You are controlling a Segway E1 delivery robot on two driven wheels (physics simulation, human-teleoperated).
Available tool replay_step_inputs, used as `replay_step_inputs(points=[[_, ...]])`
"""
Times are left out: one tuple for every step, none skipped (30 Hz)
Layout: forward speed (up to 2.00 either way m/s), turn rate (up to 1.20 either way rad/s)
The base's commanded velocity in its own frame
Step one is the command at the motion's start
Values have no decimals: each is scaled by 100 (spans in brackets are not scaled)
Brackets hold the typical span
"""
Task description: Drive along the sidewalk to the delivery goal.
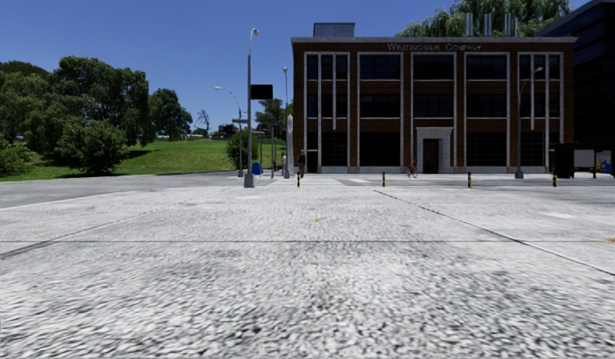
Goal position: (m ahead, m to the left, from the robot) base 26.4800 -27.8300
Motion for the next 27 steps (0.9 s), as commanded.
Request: replay_step_inputs(points=[[200,0],[200,0],[200,0],[200,0],[200,0],[200,0],[200,0],[200,0],[200,0],[200,0],[200,0],[200,0],[200,0],[200,0],[200,0],[200,0],[200,0],[200,0],[200,0],[200,0],[200,0],[200,0],[200,0],[200,0],[200,0],[200,0],[200,0]])
